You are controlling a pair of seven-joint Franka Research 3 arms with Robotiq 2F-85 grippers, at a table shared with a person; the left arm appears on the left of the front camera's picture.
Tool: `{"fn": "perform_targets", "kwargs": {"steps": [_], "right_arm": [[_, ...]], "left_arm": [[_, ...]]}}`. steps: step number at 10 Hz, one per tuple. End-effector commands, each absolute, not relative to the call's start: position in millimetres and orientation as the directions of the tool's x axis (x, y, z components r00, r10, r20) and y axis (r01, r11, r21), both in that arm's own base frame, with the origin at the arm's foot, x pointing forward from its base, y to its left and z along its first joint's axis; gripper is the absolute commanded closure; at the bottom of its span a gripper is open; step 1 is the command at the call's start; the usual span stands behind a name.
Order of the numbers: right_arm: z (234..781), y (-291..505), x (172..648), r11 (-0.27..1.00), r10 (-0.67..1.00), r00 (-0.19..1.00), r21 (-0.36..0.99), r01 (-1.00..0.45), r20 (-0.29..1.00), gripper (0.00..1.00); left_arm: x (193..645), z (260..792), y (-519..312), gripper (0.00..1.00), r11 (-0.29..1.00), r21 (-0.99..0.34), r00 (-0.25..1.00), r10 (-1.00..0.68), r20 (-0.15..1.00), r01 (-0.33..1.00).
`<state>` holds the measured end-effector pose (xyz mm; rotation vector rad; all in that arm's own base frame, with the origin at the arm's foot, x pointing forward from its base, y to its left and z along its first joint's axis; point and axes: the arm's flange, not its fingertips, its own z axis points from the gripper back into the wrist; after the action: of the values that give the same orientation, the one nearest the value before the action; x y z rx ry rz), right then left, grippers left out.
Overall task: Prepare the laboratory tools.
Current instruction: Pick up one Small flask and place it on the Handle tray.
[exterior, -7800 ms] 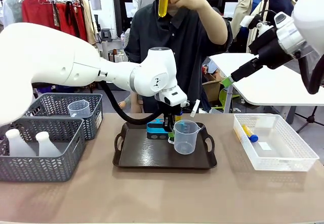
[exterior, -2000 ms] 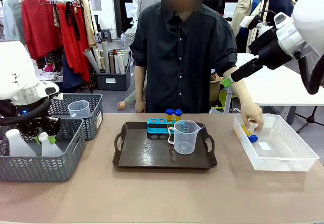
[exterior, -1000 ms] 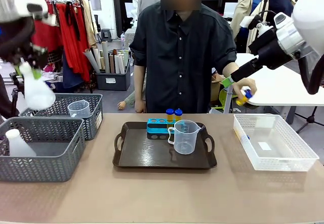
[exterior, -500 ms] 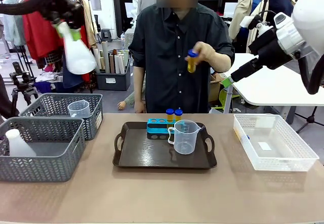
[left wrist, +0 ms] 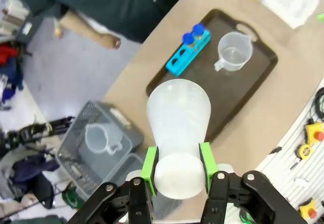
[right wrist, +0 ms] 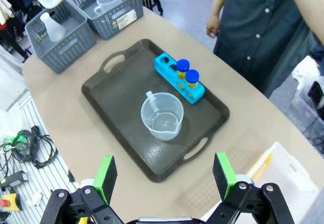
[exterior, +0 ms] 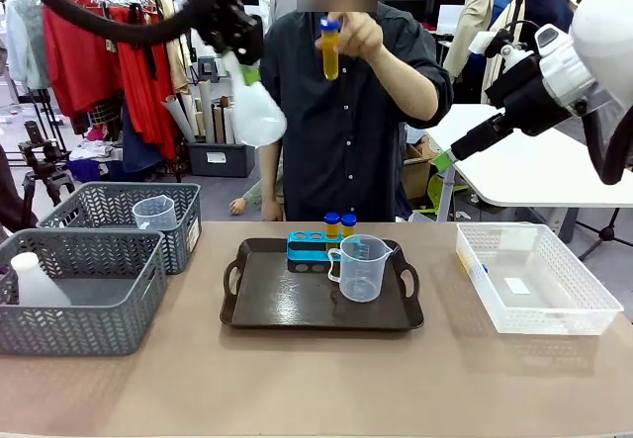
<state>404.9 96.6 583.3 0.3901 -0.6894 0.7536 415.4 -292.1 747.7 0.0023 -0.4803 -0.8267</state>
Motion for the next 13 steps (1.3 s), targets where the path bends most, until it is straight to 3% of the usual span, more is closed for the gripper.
{"fn": "perform_targets", "kwargs": {"steps": [1, 5, 11, 13], "right_arm": [[584.1, 96.1, 405.2, 0.669, 0.483, 0.527, 0.094, -0.737, 0.699, 0.0], [584.1, 96.1, 405.2, 0.669, 0.483, 0.527, 0.094, -0.737, 0.699, 0.0], [584.1, 96.1, 405.2, 0.669, 0.483, 0.527, 0.094, -0.737, 0.699, 0.0], [584.1, 96.1, 405.2, 0.669, 0.483, 0.527, 0.094, -0.737, 0.699, 0.0]], "left_arm": [[426.9, 738.5, -303.5, 1.0, 0.615, 0.189, 0.511, -0.759, 0.403, 0.765], [448.3, 709.1, -318.0, 1.0, 0.562, 0.183, 0.478, -0.803, 0.356, 0.807], [444.3, 701.4, -326.6, 1.0, 0.587, 0.18, 0.505, -0.787, 0.355, 0.789], [459.4, 669.1, -309.0, 1.0, 0.588, 0.129, 0.535, -0.792, 0.295, 0.798]]}}
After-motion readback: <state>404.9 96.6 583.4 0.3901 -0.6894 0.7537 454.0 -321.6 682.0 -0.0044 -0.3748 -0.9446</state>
